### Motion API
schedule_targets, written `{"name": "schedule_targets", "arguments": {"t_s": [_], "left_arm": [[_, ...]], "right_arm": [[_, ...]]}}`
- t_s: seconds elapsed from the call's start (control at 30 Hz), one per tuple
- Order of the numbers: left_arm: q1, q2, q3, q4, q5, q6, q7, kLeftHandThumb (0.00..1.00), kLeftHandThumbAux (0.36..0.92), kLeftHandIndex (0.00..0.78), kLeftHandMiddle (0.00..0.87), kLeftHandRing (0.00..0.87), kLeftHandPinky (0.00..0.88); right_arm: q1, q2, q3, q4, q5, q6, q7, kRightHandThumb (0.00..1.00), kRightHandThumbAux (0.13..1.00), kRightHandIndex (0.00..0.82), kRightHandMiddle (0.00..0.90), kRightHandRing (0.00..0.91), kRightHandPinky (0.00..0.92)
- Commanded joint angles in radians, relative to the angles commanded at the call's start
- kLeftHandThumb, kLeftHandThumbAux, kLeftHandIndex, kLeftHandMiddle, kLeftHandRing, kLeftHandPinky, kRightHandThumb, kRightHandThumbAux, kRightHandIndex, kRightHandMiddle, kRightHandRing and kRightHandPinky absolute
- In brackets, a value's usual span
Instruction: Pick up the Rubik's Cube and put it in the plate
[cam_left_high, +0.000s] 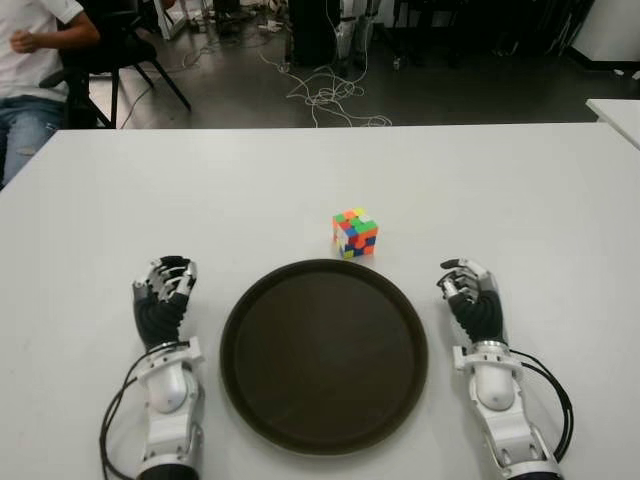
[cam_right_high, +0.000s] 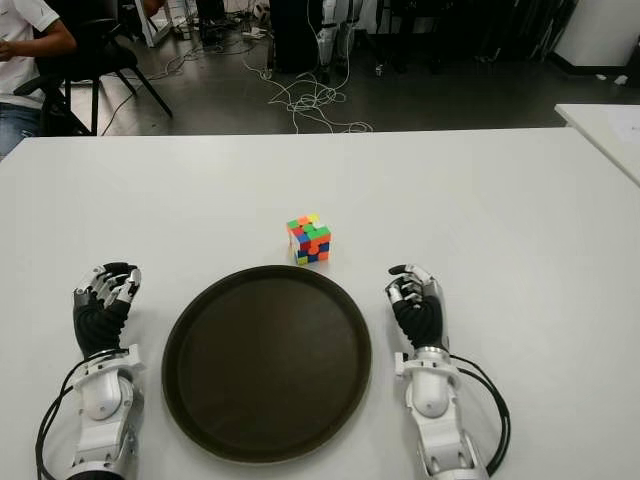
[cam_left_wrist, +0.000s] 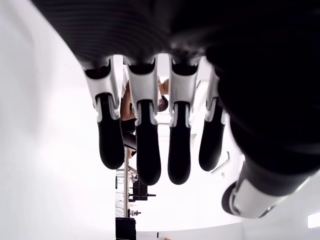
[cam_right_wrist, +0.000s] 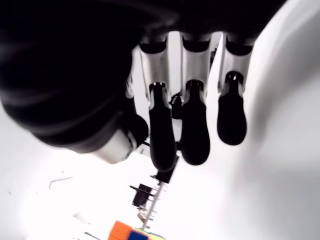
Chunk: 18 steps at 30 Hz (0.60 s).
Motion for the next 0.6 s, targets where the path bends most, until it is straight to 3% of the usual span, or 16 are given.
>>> {"name": "schedule_targets", "arguments": {"t_s": [0.17,0.37,0.43,0.6], "left_arm": [[-0.018,0.013,0.006,0.018,0.004,-0.002,0.001,0.693,0.716,0.424,0.444,0.435,0.409],[-0.080,0.047,0.025,0.102,0.003,-0.017,0.006,0.694,0.716,0.423,0.426,0.420,0.405],[-0.116,0.068,0.030,0.153,0.008,-0.028,0.009,0.693,0.716,0.423,0.417,0.417,0.410],[-0.292,0.177,0.057,0.437,-0.004,-0.065,-0.018,0.694,0.715,0.422,0.402,0.417,0.427]], "right_arm": [[-0.037,-0.012,-0.006,0.018,-0.009,-0.012,-0.009,0.698,0.730,0.424,0.579,0.615,0.647],[-0.075,-0.043,0.001,0.034,-0.038,-0.024,-0.012,0.700,0.730,0.424,0.575,0.611,0.643],[-0.090,-0.054,0.004,0.041,-0.045,-0.023,-0.006,0.701,0.731,0.423,0.573,0.611,0.646],[-0.169,-0.095,0.012,0.129,-0.061,-0.045,0.001,0.704,0.732,0.421,0.572,0.615,0.660]]}}
